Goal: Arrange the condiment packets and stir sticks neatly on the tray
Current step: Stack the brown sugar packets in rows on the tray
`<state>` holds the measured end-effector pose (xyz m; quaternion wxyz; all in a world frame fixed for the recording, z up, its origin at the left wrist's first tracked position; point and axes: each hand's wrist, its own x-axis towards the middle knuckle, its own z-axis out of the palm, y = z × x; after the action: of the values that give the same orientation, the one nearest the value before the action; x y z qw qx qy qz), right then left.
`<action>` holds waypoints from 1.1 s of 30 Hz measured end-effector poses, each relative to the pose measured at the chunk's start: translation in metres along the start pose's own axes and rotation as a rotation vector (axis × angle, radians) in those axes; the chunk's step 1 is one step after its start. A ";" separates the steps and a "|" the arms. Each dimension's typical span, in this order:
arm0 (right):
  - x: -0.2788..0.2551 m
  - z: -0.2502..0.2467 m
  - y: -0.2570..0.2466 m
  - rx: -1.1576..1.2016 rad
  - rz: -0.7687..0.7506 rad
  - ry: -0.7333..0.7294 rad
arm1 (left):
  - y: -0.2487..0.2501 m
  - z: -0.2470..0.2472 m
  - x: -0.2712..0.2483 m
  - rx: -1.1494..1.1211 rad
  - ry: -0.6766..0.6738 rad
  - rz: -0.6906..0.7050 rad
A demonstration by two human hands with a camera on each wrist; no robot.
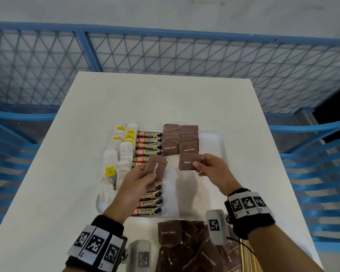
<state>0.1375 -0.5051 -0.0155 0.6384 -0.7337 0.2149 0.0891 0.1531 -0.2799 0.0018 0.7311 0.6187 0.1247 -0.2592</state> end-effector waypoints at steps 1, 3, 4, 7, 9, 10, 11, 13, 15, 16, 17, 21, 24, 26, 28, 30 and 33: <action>0.003 -0.003 0.001 -0.006 -0.002 0.028 | 0.001 0.000 0.002 0.043 0.000 0.010; 0.010 -0.008 0.001 -0.006 -0.007 0.062 | 0.003 0.000 0.006 0.166 0.013 0.043; 0.013 -0.011 0.001 -0.015 -0.011 0.075 | 0.004 0.001 0.010 0.256 0.033 0.065; 0.024 -0.015 0.001 -0.081 -0.018 0.098 | 0.008 0.004 0.024 0.596 0.058 0.179; 0.032 -0.016 0.001 -0.128 -0.026 0.107 | 0.011 0.009 0.035 0.807 0.045 0.253; 0.035 -0.015 0.001 -0.159 -0.030 0.111 | 0.012 0.012 0.041 0.864 0.042 0.272; 0.039 -0.015 0.001 -0.198 -0.031 0.114 | 0.013 0.015 0.045 0.890 0.040 0.284; 0.047 -0.014 0.003 -0.267 -0.028 0.113 | 0.016 0.020 0.055 0.914 0.045 0.305; 0.053 -0.014 0.005 -0.326 -0.024 0.121 | 0.019 0.024 0.064 0.936 0.050 0.321; 0.055 -0.014 0.005 -0.353 -0.020 0.129 | 0.020 0.026 0.068 0.943 0.051 0.325; 0.057 -0.013 0.006 -0.376 -0.013 0.138 | 0.021 0.028 0.072 0.952 0.048 0.335; 0.057 -0.011 0.006 -0.397 -0.013 0.153 | 0.018 0.033 0.083 1.012 0.015 0.357; 0.054 -0.009 0.006 -0.388 -0.032 0.133 | 0.017 0.038 0.090 1.054 0.014 0.377; 0.051 -0.007 0.005 -0.418 -0.055 0.120 | 0.014 0.040 0.094 1.119 0.029 0.393; 0.051 -0.007 0.003 -0.435 -0.077 0.122 | 0.011 0.040 0.097 1.194 0.050 0.406; 0.052 -0.006 0.003 -0.435 -0.080 0.130 | 0.008 0.040 0.097 1.263 0.072 0.436; 0.053 -0.005 0.004 -0.436 -0.075 0.136 | 0.002 0.042 0.096 1.384 0.079 0.494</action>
<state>0.1826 -0.5212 -0.0402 0.4516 -0.8661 0.2059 0.0598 0.2284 -0.3418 -0.0357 0.2051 0.9576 -0.1841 -0.0839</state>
